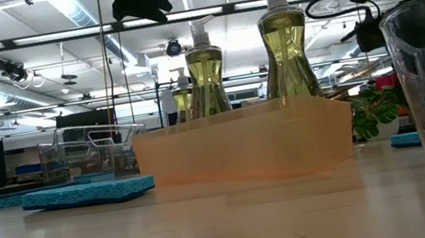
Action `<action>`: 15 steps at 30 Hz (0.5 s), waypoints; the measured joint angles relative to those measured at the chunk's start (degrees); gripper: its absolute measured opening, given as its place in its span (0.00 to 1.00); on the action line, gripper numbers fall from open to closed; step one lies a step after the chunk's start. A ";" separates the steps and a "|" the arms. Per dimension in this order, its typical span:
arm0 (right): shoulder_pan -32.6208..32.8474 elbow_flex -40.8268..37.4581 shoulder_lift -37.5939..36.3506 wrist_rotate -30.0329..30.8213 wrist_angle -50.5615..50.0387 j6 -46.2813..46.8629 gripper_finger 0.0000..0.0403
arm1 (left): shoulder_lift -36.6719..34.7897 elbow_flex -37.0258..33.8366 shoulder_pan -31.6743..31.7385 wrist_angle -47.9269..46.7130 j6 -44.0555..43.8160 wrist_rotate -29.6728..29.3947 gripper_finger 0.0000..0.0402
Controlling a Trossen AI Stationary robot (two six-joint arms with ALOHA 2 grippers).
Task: Pick & Place Kitchen Sink Supplies
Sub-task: Put the blue sponge into the top transparent bin
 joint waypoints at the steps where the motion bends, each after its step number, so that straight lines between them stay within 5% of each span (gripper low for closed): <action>1: 0.18 -0.59 0.00 0.65 1.09 0.11 0.48 | 0.00 0.00 -0.02 0.02 0.13 0.00 0.48; 8: 1.34 -2.35 0.00 6.12 3.67 4.21 0.48 | 0.00 0.00 -0.02 0.00 -0.02 0.00 0.48; 15: 3.23 -5.41 -0.02 4.66 3.78 5.60 0.48 | 0.00 0.00 0.00 0.00 -0.02 0.00 0.48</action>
